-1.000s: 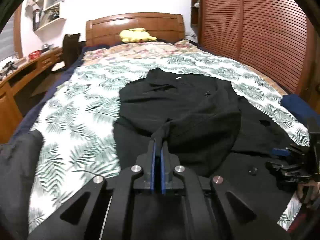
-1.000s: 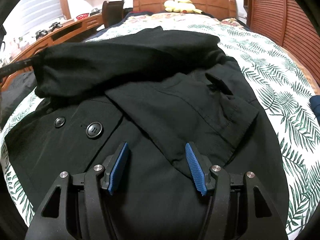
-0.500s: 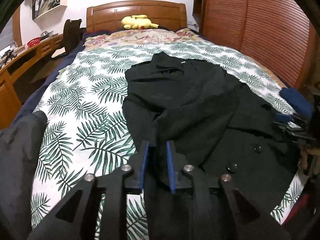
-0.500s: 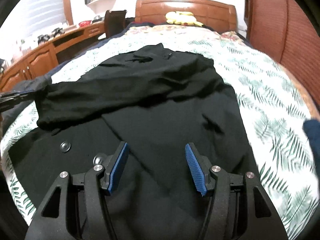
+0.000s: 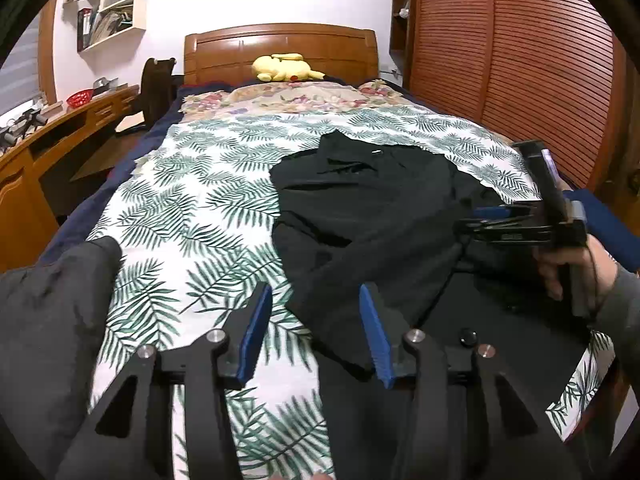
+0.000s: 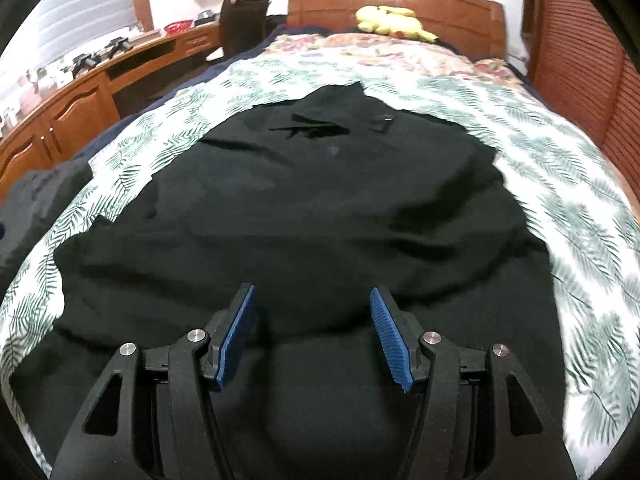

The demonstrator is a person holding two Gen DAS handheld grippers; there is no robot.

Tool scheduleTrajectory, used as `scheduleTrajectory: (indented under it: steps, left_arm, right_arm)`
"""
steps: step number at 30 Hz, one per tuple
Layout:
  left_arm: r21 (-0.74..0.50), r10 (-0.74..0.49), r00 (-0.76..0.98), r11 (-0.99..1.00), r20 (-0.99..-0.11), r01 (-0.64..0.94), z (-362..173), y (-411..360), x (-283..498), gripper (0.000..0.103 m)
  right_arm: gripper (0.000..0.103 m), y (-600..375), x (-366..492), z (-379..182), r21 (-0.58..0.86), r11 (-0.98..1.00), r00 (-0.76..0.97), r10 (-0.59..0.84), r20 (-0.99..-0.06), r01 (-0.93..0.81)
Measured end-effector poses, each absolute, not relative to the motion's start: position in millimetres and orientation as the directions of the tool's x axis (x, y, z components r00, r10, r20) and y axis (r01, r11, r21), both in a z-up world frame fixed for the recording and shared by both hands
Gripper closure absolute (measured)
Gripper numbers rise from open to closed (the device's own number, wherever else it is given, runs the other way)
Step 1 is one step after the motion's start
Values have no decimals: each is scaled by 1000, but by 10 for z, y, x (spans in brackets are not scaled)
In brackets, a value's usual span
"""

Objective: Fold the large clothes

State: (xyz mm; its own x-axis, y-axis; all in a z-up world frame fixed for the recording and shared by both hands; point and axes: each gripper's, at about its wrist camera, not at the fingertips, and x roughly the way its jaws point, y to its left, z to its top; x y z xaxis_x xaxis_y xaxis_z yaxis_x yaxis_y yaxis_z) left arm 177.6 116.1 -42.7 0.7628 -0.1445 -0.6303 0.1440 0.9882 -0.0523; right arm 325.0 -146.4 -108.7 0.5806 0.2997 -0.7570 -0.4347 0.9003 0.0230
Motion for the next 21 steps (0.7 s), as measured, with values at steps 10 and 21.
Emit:
scheduleTrajectory:
  steps: [10, 21]
  left_arm:
    - [-45, -109, 775, 994, -623, 103, -433, 1393, 1670, 53]
    - [-40, -82, 784, 997, -616, 73, -397, 1479, 1604, 52]
  right_arm:
    - [43, -1155, 3490, -1339, -39, 908, 537, 211, -817, -417]
    - [43, -533, 2574, -1023, 28, 771, 492, 433, -755, -637]
